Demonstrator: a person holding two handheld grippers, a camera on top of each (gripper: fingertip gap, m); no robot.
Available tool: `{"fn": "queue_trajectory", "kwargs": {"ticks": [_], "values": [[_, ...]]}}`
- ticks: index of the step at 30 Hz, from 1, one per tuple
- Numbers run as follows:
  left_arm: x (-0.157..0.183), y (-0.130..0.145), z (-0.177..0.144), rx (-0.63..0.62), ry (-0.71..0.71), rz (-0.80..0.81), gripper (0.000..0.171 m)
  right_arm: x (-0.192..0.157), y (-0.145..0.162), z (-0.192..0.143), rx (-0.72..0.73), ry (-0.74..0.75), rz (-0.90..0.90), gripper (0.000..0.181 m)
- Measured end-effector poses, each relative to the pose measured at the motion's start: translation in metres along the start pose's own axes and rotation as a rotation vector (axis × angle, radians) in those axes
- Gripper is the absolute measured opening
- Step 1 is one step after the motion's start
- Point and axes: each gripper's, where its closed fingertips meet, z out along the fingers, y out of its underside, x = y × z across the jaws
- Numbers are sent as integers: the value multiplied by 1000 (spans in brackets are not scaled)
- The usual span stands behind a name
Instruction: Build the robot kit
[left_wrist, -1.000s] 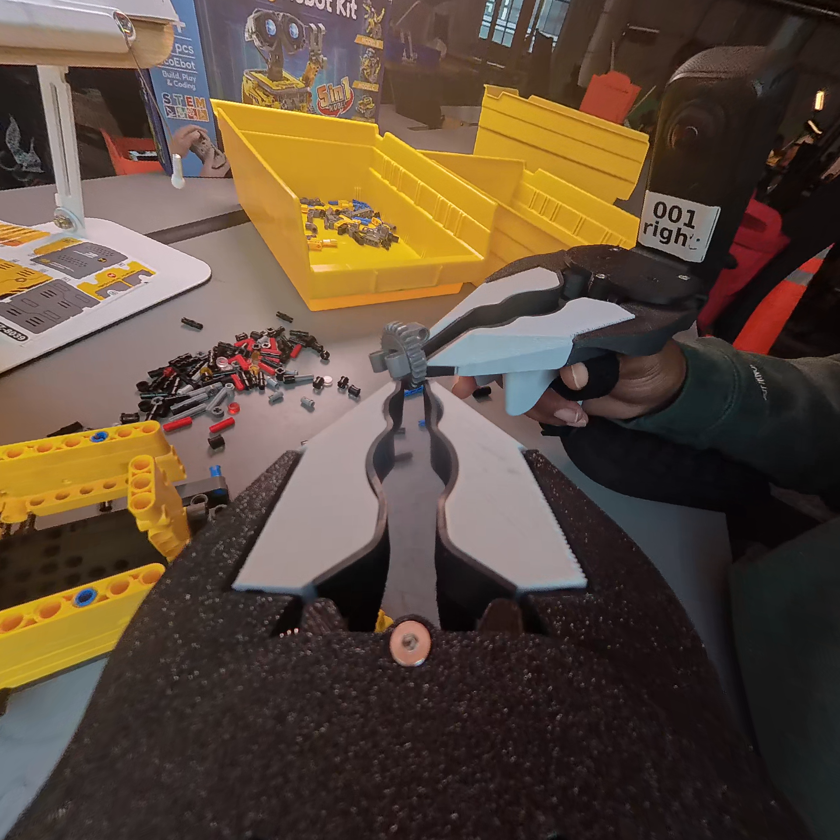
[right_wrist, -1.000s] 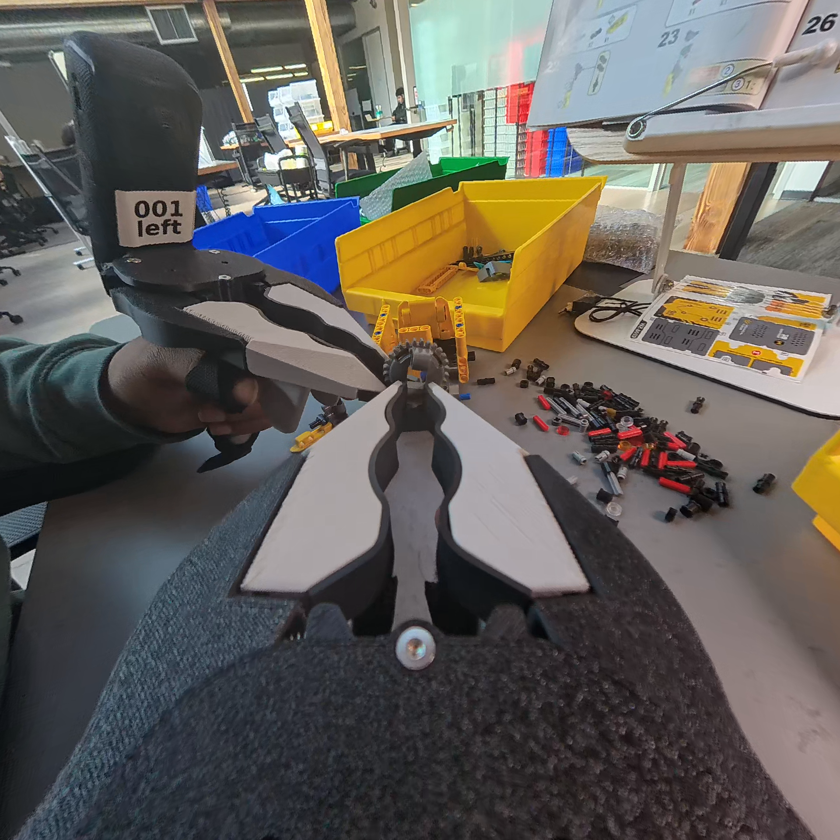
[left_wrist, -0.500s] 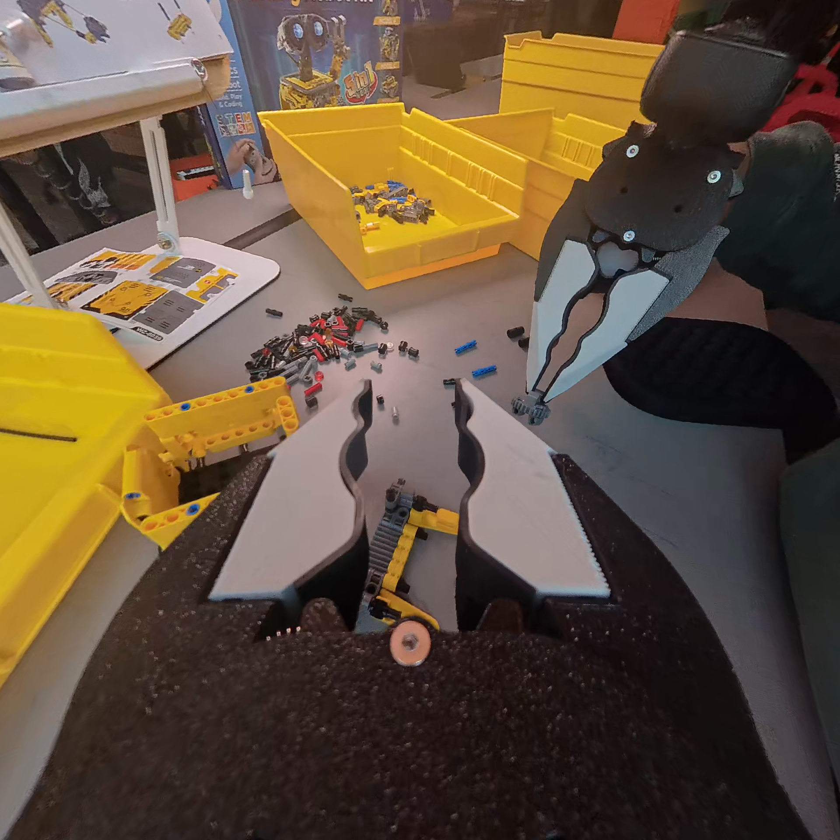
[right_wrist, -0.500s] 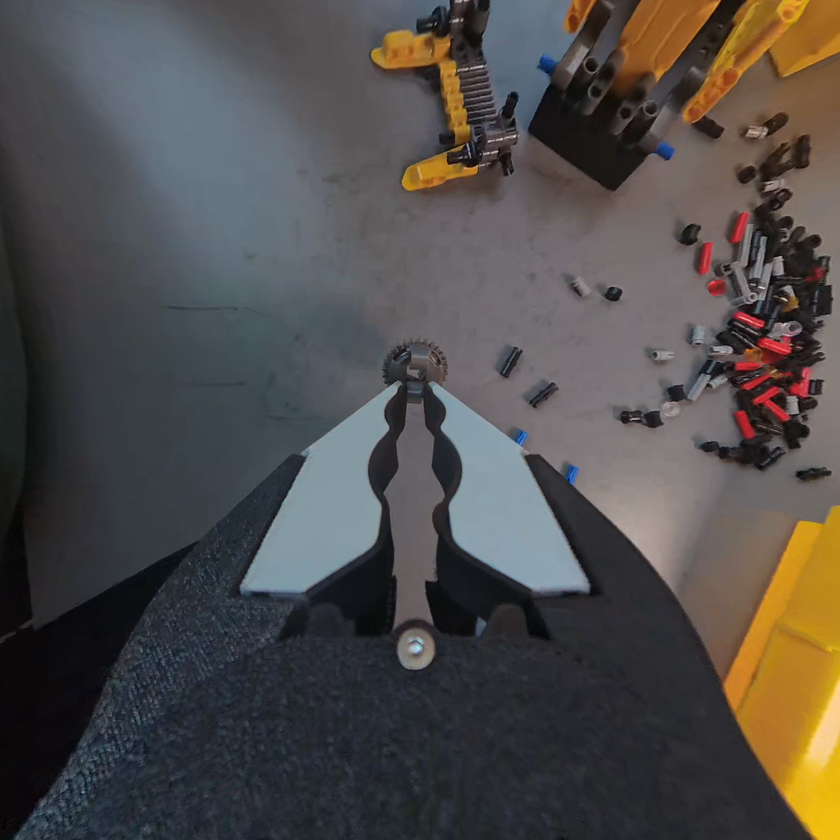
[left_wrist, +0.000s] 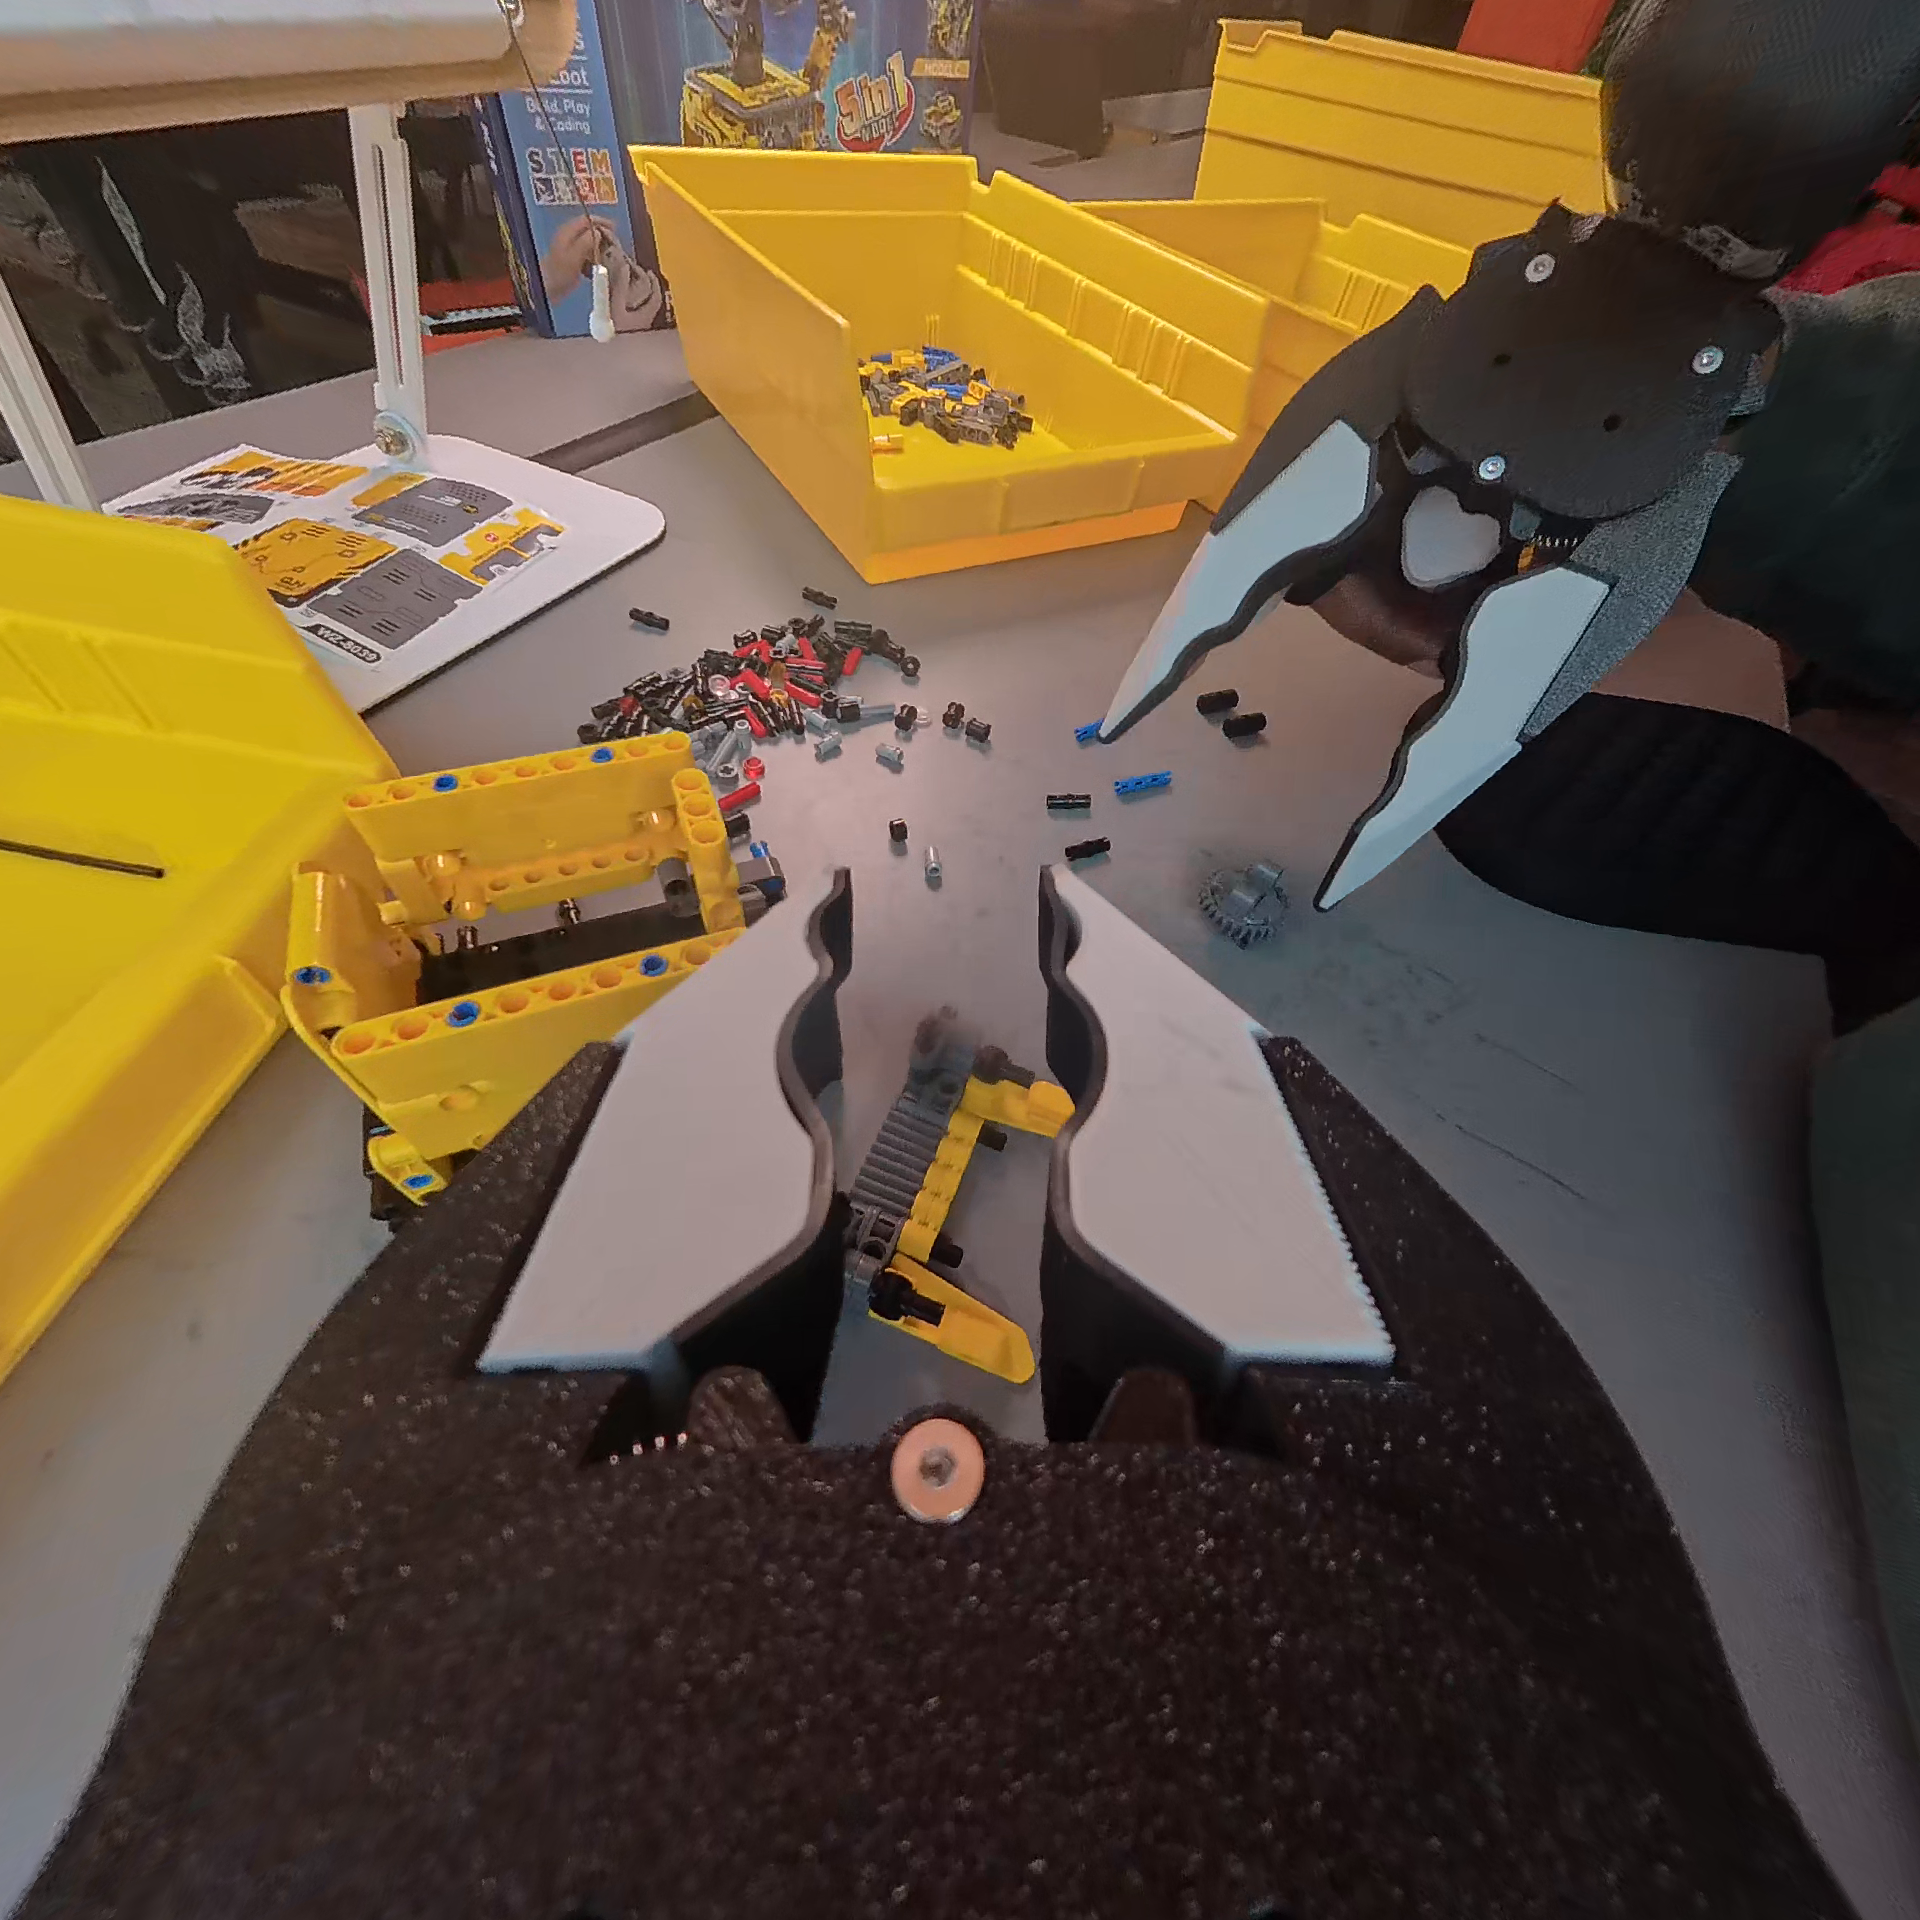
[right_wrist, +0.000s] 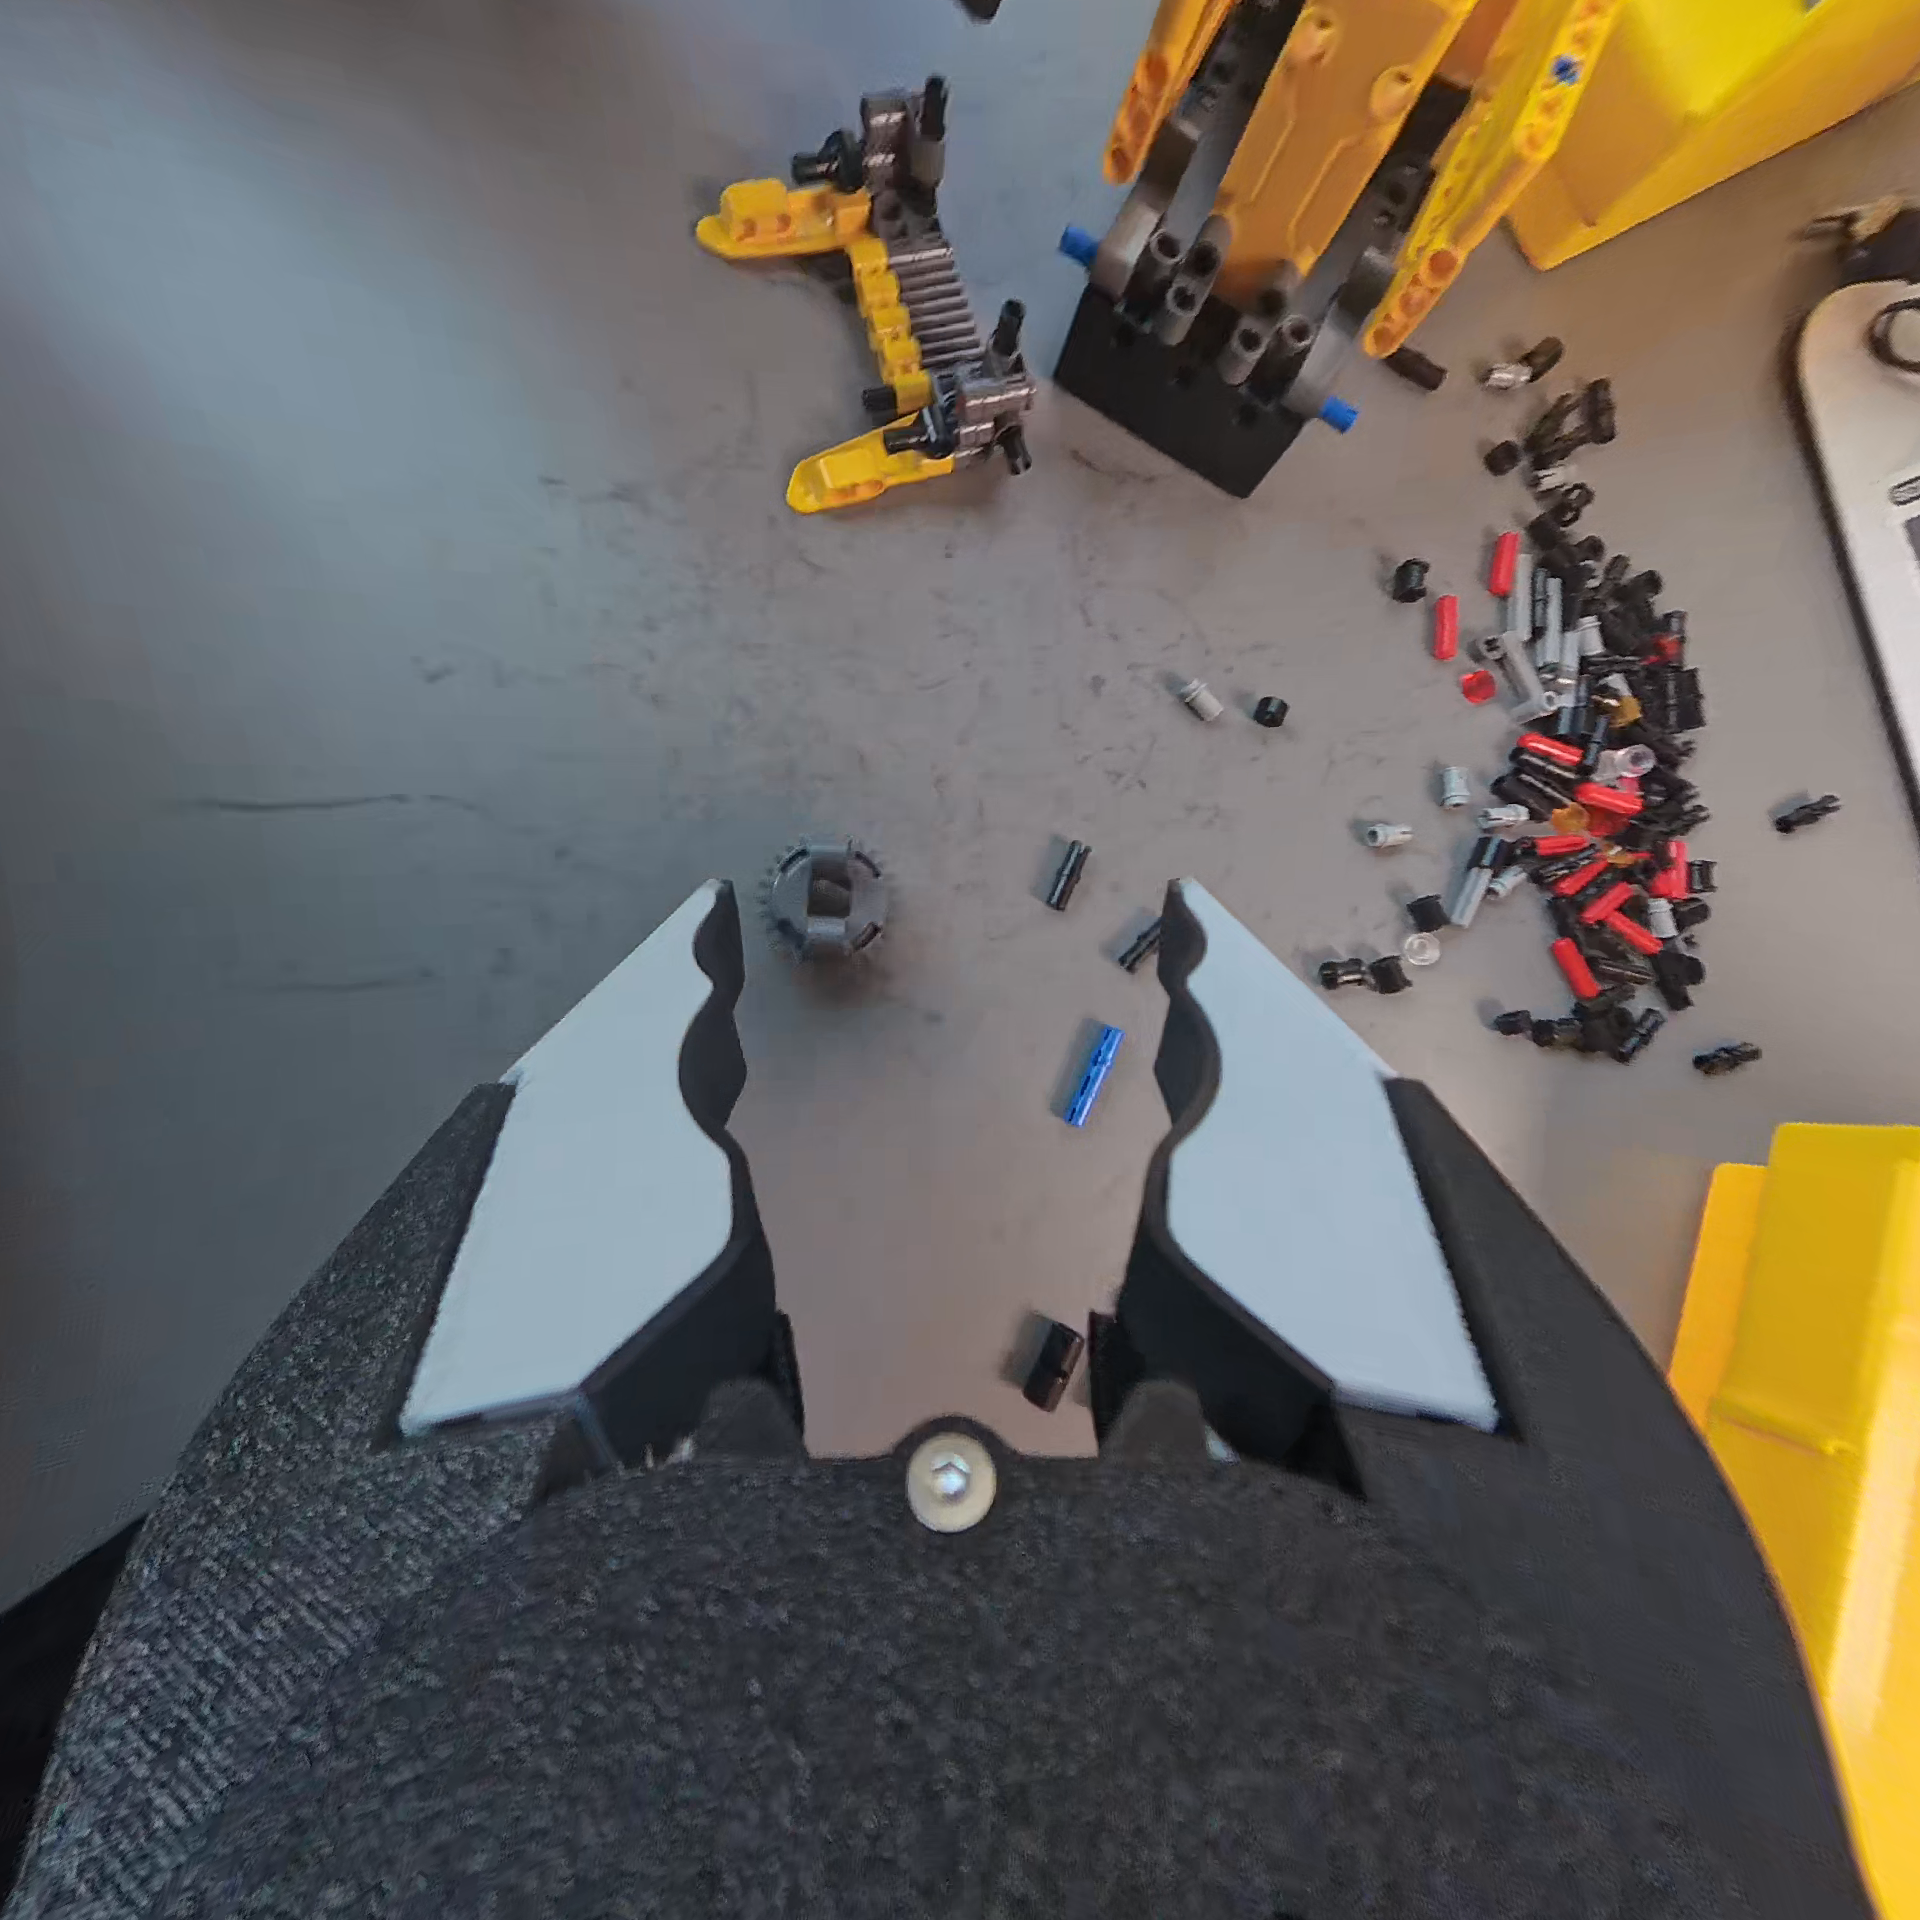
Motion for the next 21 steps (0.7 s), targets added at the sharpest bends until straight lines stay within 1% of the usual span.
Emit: {"fn": "queue_trajectory", "kwargs": {"ticks": [1,4,8,11,14,16,18,20,21], "values": [[0,1,1,-2,0,-2,35,3,-4,-2,44,18,18,78],[-1,3,2,-4,1,-8,34,9,-17,-9,199,61,79,56],[-2,6,4,-4,-10,-14,34,23,-28,-19,361,150,176,32],[-6,3,3,20,-36,-7,34,35,-35,-28,485,212,280,25],[-14,-11,-7,84,-92,12,33,49,-35,-36,575,289,356,23],[-27,-28,-22,149,-167,43,32,57,-34,-43,615,333,375,24],[-43,-51,-46,236,-244,52,32,62,-35,-50,658,368,388,31],[-67,-75,-82,306,-342,56,33,65,-34,-53,672,373,406,39],[-82,-85,-104,326,-409,67,34,66,-33,-55,679,379,411,40]]}}
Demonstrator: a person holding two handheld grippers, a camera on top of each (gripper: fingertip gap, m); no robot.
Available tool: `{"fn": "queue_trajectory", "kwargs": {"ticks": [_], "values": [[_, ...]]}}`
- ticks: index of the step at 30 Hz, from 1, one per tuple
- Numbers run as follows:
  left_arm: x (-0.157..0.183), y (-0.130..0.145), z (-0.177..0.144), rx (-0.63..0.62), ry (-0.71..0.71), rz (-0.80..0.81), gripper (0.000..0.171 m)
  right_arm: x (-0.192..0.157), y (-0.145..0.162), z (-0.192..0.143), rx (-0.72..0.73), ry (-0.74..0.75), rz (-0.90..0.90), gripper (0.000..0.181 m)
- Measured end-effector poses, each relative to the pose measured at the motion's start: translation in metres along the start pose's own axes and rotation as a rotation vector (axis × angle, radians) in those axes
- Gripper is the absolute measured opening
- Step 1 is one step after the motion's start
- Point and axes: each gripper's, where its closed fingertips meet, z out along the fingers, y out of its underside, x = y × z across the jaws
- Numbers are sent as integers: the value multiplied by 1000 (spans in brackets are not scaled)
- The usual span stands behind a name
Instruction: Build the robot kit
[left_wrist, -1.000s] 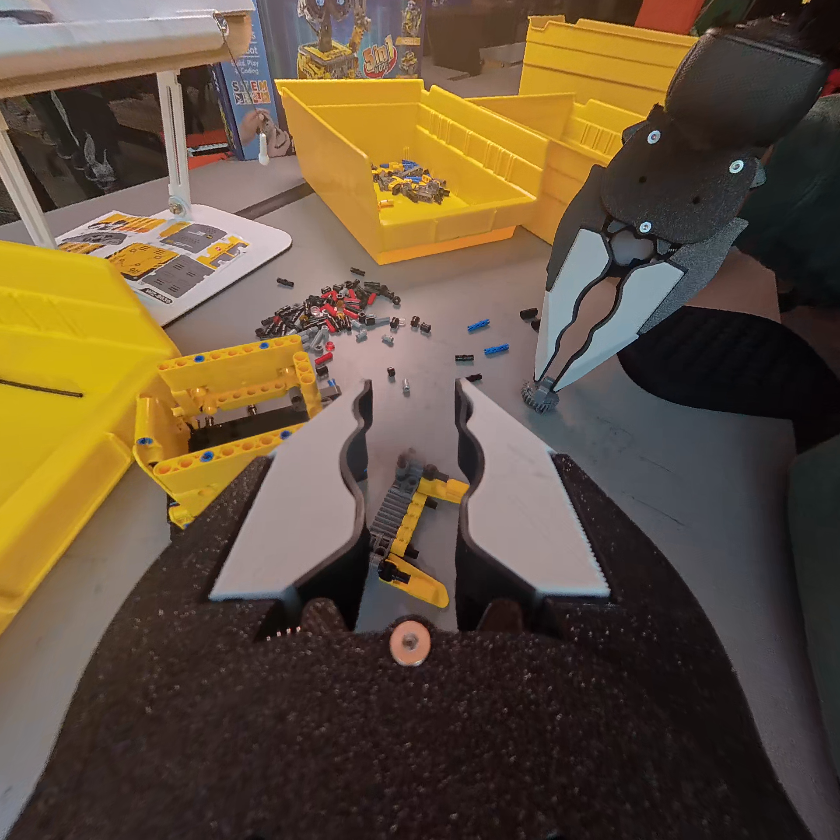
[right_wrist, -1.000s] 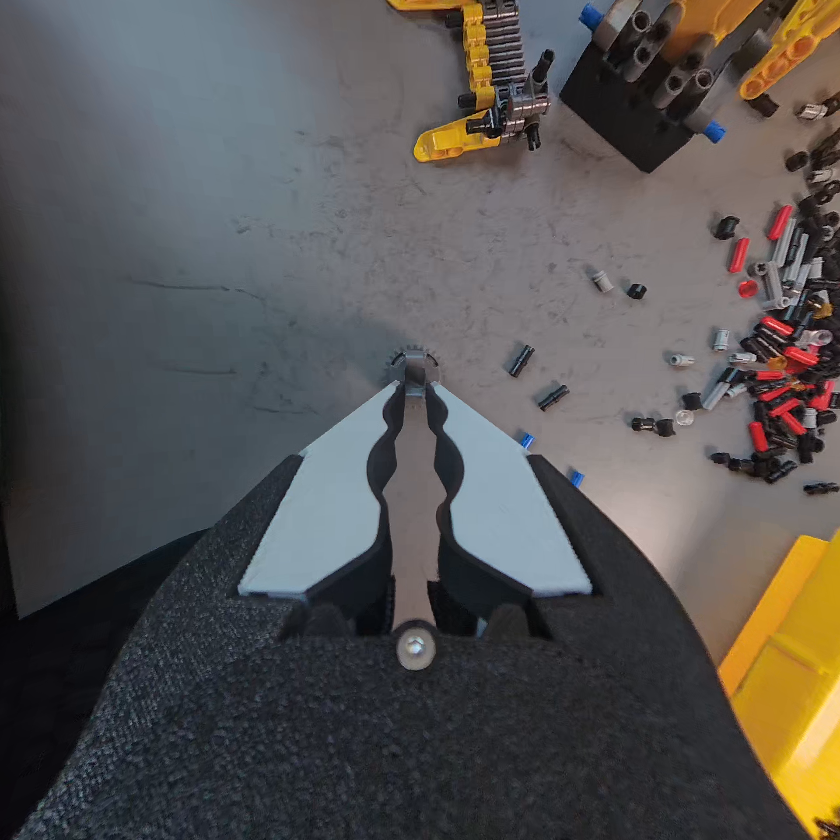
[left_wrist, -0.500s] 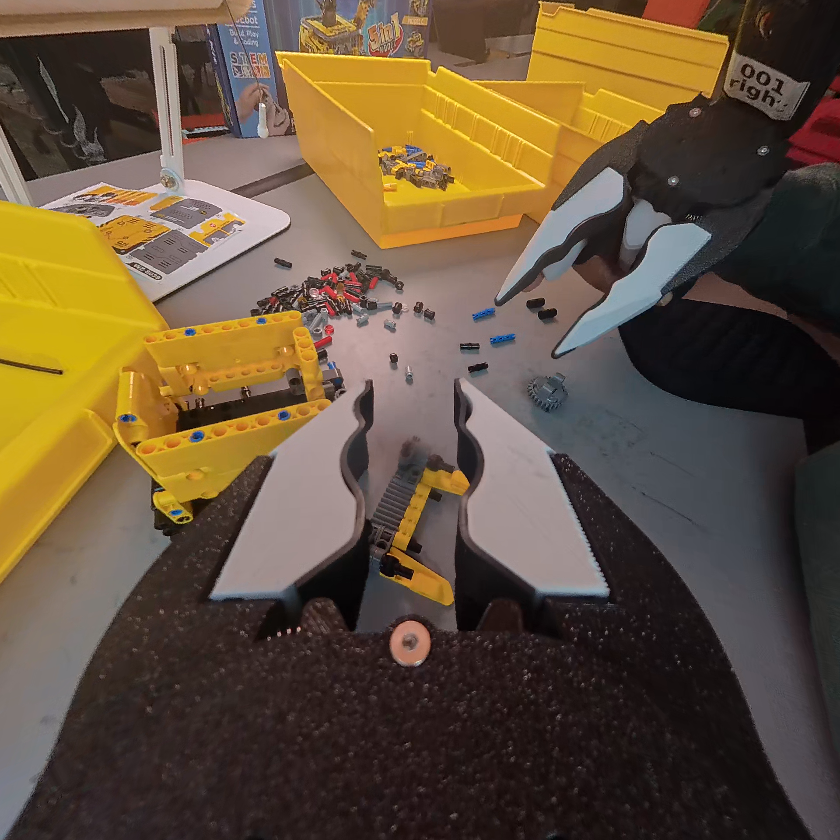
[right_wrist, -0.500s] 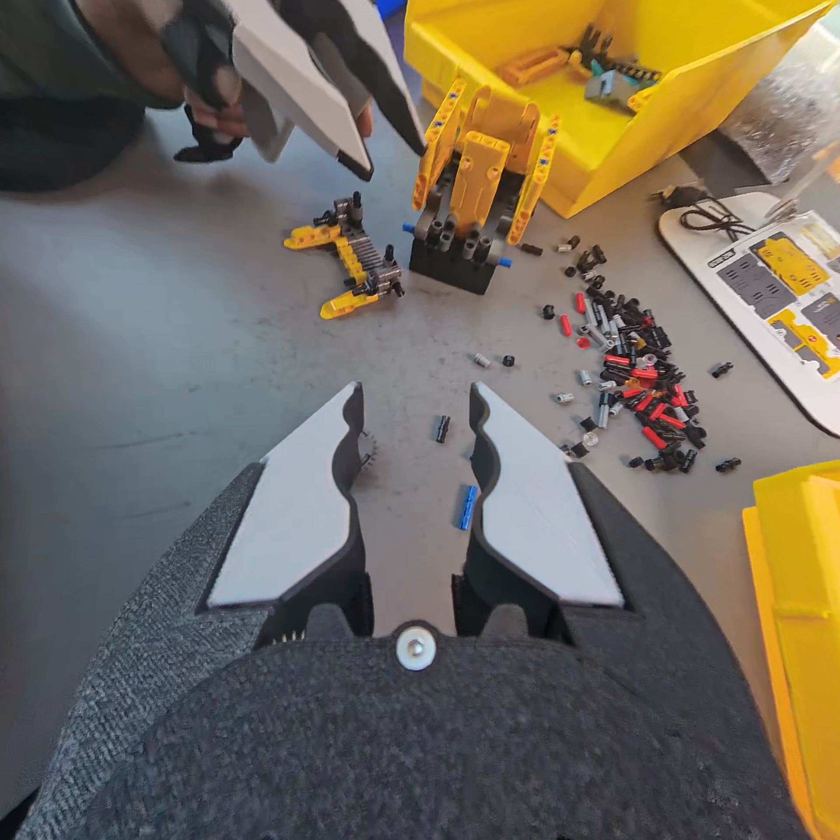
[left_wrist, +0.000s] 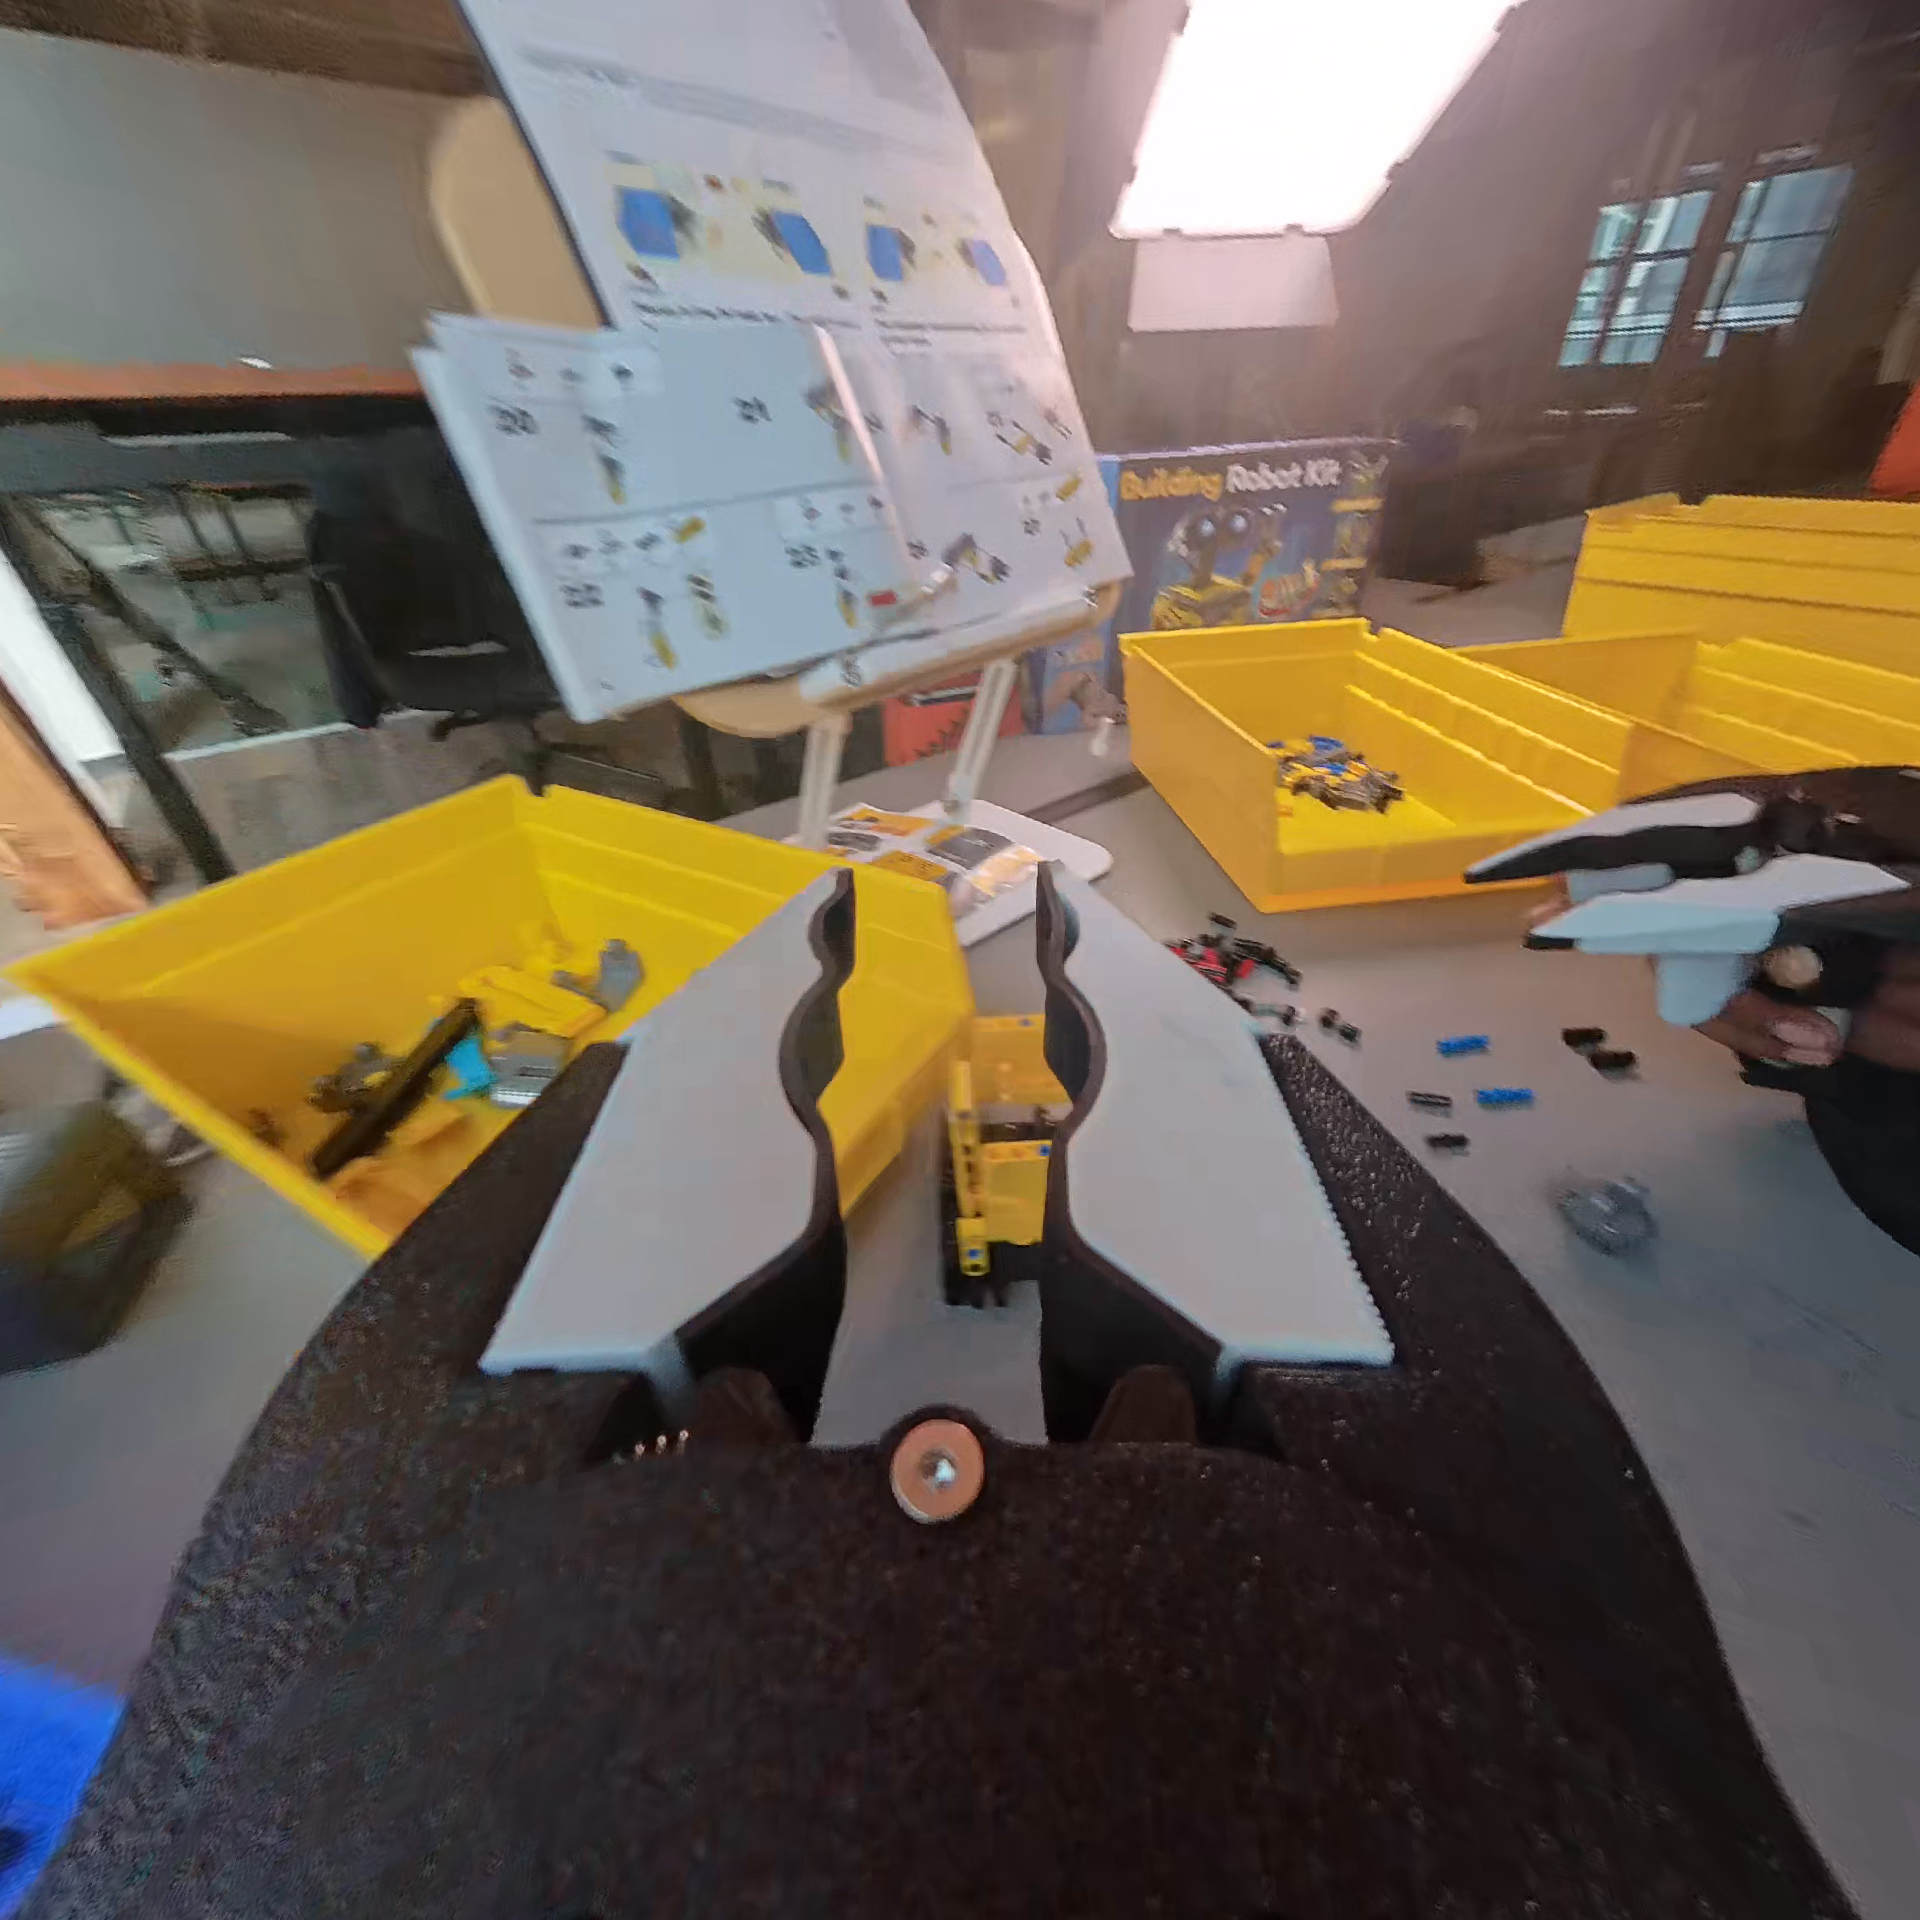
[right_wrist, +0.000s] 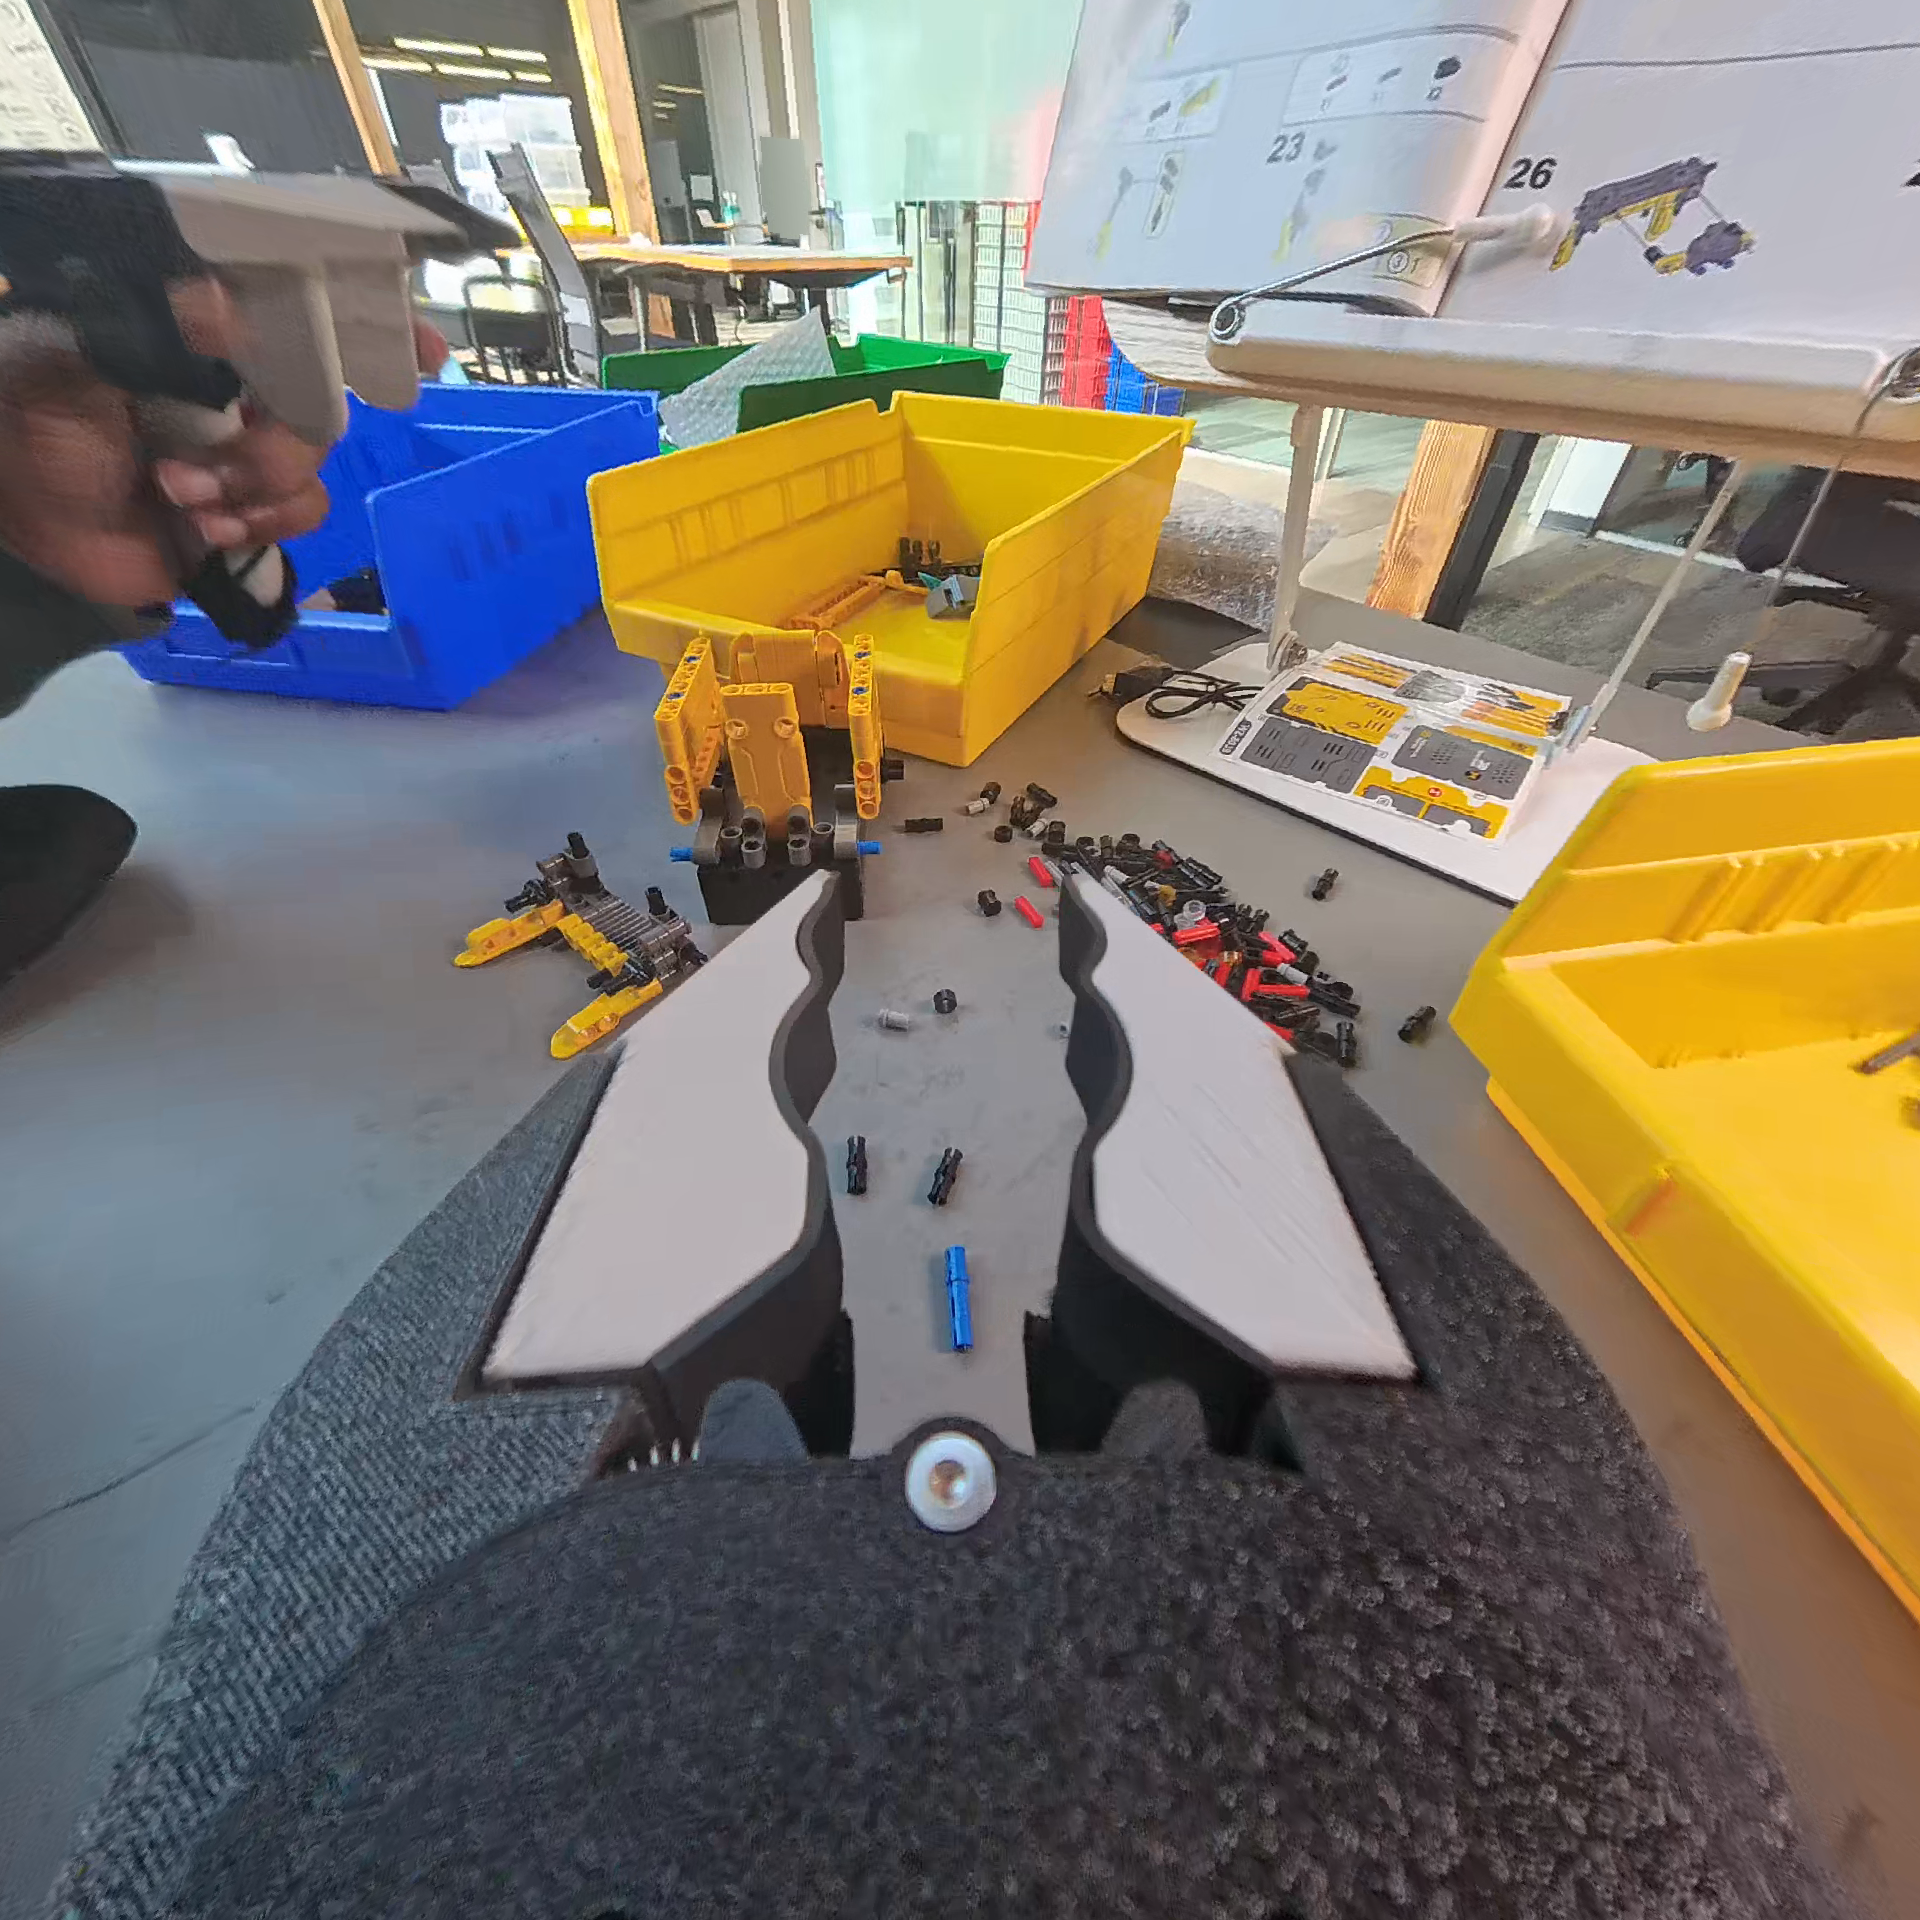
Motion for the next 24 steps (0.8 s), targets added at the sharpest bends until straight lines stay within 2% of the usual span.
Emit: {"fn": "queue_trajectory", "kwargs": {"ticks": [2,4,5,6,8,12,14,16,20,24], "values": [[-51,-24,-27,3,-151,46,34,1,-1,-1,8,0,7,40],[-104,-32,-56,-114,-285,55,37,0,-1,-2,10,-6,9,38],[-126,-32,-70,-181,-317,56,39,-1,-1,-2,10,-13,9,36],[-144,-29,-83,-254,-327,49,33,-2,-2,-2,13,-19,6,34],[-167,-3,-102,-466,-280,1,29,-5,-3,-3,16,-33,-4,30],[-197,77,-135,-904,-220,27,24,-10,-3,-3,17,-41,-36,25],[-197,113,-148,-1073,-160,38,21,-11,-1,-2,8,-42,-49,24],[-207,136,-162,-1213,-176,98,14,-12,1,-2,1,-39,-61,24],[-259,150,-195,-1420,-336,257,10,-14,3,0,-11,-39,-80,23],[-298,158,-219,-1527,-410,222,8,-14,6,2,-22,-38,-88,22]]}}
